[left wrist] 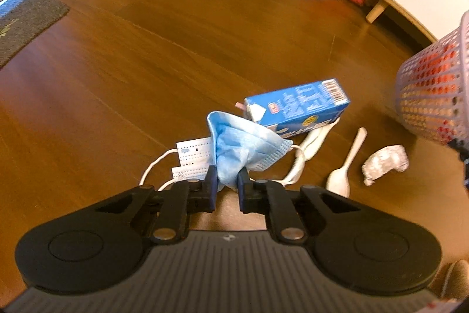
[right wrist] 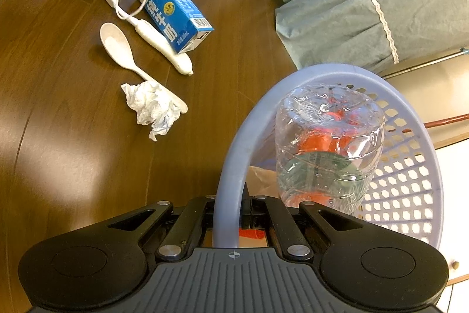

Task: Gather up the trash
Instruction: 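Lift the face mask with the left gripper over the wastebasket, then open the left gripper to drop the mask into the wastebasket, then move the left gripper to the crumpled white tissue and grasp it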

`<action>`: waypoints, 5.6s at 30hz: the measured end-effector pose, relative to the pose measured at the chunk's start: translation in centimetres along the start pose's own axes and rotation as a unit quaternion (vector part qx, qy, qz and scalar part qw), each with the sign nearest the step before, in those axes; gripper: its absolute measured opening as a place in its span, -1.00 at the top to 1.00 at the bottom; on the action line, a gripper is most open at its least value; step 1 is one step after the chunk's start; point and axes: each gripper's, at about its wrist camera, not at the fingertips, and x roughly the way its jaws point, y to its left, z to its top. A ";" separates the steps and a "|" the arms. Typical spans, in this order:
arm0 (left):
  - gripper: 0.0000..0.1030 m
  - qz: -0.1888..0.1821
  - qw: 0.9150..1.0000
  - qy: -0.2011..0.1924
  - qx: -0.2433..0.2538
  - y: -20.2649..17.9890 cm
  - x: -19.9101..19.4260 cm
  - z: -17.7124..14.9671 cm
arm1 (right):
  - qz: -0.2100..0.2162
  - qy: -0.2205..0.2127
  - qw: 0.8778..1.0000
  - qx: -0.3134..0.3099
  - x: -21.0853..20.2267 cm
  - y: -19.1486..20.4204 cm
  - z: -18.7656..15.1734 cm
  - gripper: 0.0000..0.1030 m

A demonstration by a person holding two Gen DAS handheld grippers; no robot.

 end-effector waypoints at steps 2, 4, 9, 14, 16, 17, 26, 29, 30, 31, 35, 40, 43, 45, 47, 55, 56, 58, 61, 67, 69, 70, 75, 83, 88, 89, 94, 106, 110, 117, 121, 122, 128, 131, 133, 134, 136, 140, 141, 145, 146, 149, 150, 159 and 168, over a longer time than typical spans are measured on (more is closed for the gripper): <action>0.80 -0.009 1.000 -0.009 -0.005 -0.3 -1.4 0.3 | 0.000 0.000 1.000 0.000 0.0 0.0 0.0 1.00; 0.81 -0.016 1.000 -0.017 -0.007 -0.9 -2.7 0.6 | 0.000 0.001 1.000 0.001 0.0 0.0 0.0 1.00; 0.81 -0.044 0.998 -0.043 -0.017 -2.7 -5.9 1.6 | 0.000 0.001 1.000 0.002 0.0 -0.1 0.1 1.00; 0.81 -0.062 0.996 -0.057 -0.023 -4.5 -8.0 2.5 | 0.000 0.000 1.000 0.002 0.0 -0.1 0.0 1.00; 0.81 -0.068 0.996 -0.058 -0.021 -5.3 -8.5 2.8 | 0.000 0.000 1.000 0.001 0.0 -0.1 0.0 1.00; 0.81 -0.070 0.996 -0.057 -0.021 -5.6 -8.7 2.8 | 0.000 0.000 1.000 0.001 0.0 -0.2 0.0 1.00; 0.81 -0.095 0.993 -0.066 -0.011 -8.7 -9.6 3.7 | 0.000 0.000 1.000 0.000 0.0 -0.2 0.0 1.00; 0.81 -0.099 0.993 -0.067 -0.011 -9.3 -9.8 4.0 | 0.001 0.000 1.000 0.000 -0.1 -0.2 0.0 1.00; 0.81 -0.101 0.993 -0.068 -0.010 -9.5 -9.9 4.0 | 0.001 0.000 1.000 0.000 -0.1 -0.1 0.0 1.00; 0.81 -0.102 0.992 -0.068 -0.010 -9.8 -10.0 4.1 | 0.001 0.000 1.000 0.000 -0.1 -0.1 0.0 1.00; 0.81 -0.109 0.992 -0.070 -0.007 -11.1 -10.1 4.6 | 0.001 0.000 1.000 0.000 -0.1 -0.1 0.0 1.00; 0.81 -0.135 0.988 -0.072 0.002 -13.6 -10.4 5.2 | 0.001 0.000 1.000 0.001 -0.1 -0.2 0.1 1.00; 0.81 -0.155 0.985 -0.073 0.008 -15.4 -10.6 5.6 | 0.001 -0.001 1.000 0.002 0.0 -0.3 0.1 1.00; 0.81 -0.167 0.983 -0.074 0.010 -16.4 -10.7 5.9 | 0.002 -0.001 1.000 0.003 0.0 -0.3 0.2 1.00; 0.81 -0.175 0.982 -0.075 0.014 -17.3 -10.8 6.3 | 0.002 -0.001 1.000 0.002 0.0 -0.3 0.2 1.00; 0.81 -0.200 0.977 -0.071 0.024 -19.9 -10.5 7.5 | 0.003 -0.002 1.000 0.007 0.2 -0.7 0.3 1.00; 0.81 -0.204 0.976 -0.072 0.026 -20.2 -10.5 7.6 | 0.003 -0.002 1.000 0.008 0.2 -0.7 0.4 1.00; 0.81 -0.209 0.975 -0.071 0.030 -20.7 -10.5 7.9 | 0.004 -0.003 1.000 0.008 0.2 -0.8 0.2 1.00; 0.81 -0.218 0.973 -0.065 0.031 -21.6 -10.3 8.2 | 0.004 -0.003 1.000 0.008 0.2 -0.8 0.2 1.00; 0.81 -0.231 0.970 -0.060 0.040 -23.5 -9.8 8.5 | 0.004 -0.003 1.000 0.010 0.1 -0.8 0.1 1.00; 0.81 -0.234 0.969 -0.060 0.043 -24.3 -9.5 8.7 | 0.004 -0.003 1.000 0.012 0.0 -0.8 0.1 1.00; 0.81 -0.235 0.969 -0.059 0.042 -24.5 -9.3 8.8 | 0.004 -0.003 1.000 0.012 0.1 -0.9 0.1 1.00; 0.80 -0.249 0.966 -0.060 0.046 -26.3 -8.6 9.7 | 0.004 -0.004 1.000 0.014 0.1 -0.9 0.0 1.00; 0.31 -0.256 0.963 -0.069 0.039 -28.0 -7.1 10.8 | 0.004 -0.005 1.000 0.017 0.0 -1.0 -0.1 1.00; 0.31 -0.244 0.966 -0.075 0.035 -26.7 -7.4 10.7 | 0.003 -0.005 1.000 0.019 0.1 -1.0 0.0 1.00; 0.31 -0.242 0.967 -0.075 0.033 -26.2 -7.4 10.7 | 0.003 -0.005 1.000 0.019 0.1 -1.0 0.0 1.00; 0.31 -0.227 0.971 -0.071 0.028 -24.4 -7.4 10.1 | 0.004 -0.005 1.000 0.018 0.1 -1.1 -0.1 1.00; 0.24 -0.175 0.983 -0.056 0.026 -20.1 -6.4 8.9 | 0.003 -0.006 1.000 0.016 0.0 -1.2 -0.2 1.00; 0.16 -0.162 0.985 -0.051 0.020 -18.2 -5.9 8.3 | 0.003 -0.006 1.000 0.013 0.0 -1.2 -0.3 1.00; -0.02 -0.140 0.989 -0.050 0.023 -14.3 -5.8 6.7 | 0.003 -0.005 1.000 0.012 -0.1 -1.1 -0.4 1.00; -0.02 -0.115 0.992 -0.044 0.009 -10.9 -5.4 5.1 | 0.003 -0.006 1.000 0.011 -0.1 -1.1 -0.5 1.00; -0.02 -0.106 0.993 -0.043 0.009 -10.2 -5.2 4.6 | 0.003 -0.006 1.000 0.010 -0.1 -1.1 -0.5 1.00; -0.09 -0.091 0.995 -0.039 0.024 -7.6 -4.3 1.1 | 0.003 -0.006 1.000 0.010 -0.1 -1.1 -0.5 1.00; -0.13 -0.085 0.995 -0.033 0.043 -7.3 -3.5 -0.3 | 0.003 -0.006 1.000 0.009 -0.1 -1.1 -0.5 1.00; -0.15 -0.083 0.995 -0.030 0.050 -7.2 -3.1 -1.0 | 0.003 -0.006 1.000 0.009 -0.1 -1.1 -0.5 1.00; -0.15 -0.081 0.995 -0.029 0.054 -7.3 -2.9 -1.3 | 0.003 -0.006 1.000 0.008 0.0 -1.1 -0.5 1.00; -0.15 -0.081 0.995 -0.027 0.060 -7.3 -2.6 -1.7 | 0.003 -0.006 1.000 0.007 0.0 -1.1 -0.5 1.00; -0.15 -0.084 0.993 -0.028 0.079 -7.9 -1.9 -2.2 | 0.003 -0.006 1.000 0.007 0.0 -1.1 -0.6 1.00; -0.15 -0.086 0.992 -0.028 0.084 -8.1 -1.8 -2.4 | 0.003 -0.007 1.000 0.007 -0.1 -1.1 -0.5 1.00; -0.15 -0.087 0.990 -0.026 0.109 -8.7 -0.6 -2.8 | 0.003 -0.007 1.000 0.004 0.0 -1.1 -0.4 1.00; -0.15 -0.087 0.989 -0.027 0.115 -8.9 -0.3 -2.9 | 0.003 -0.007 1.000 0.005 0.0 -1.1 -0.5 1.00; -0.15 -0.090 0.987 -0.029 0.132 -9.6 0.4 -2.9 | 0.003 -0.007 1.000 0.003 0.0 -1.0 -0.4 1.00; -0.15 -0.092 0.986 -0.030 0.136 -9.9 0.6 -2.8 | 0.003 -0.008 1.000 0.003 0.0 -1.1 -0.4 1.00; -0.14 -0.113 0.981 -0.035 0.151 -13.2 2.9 -1.5 | 0.003 -0.009 1.000 0.000 -0.1 -1.2 -0.5 1.00; 0.01 -0.114 0.978 -0.005 0.173 -15.8 6.5 -1.3 | 0.004 -0.011 1.000 0.003 0.1 -1.5 -0.4 1.00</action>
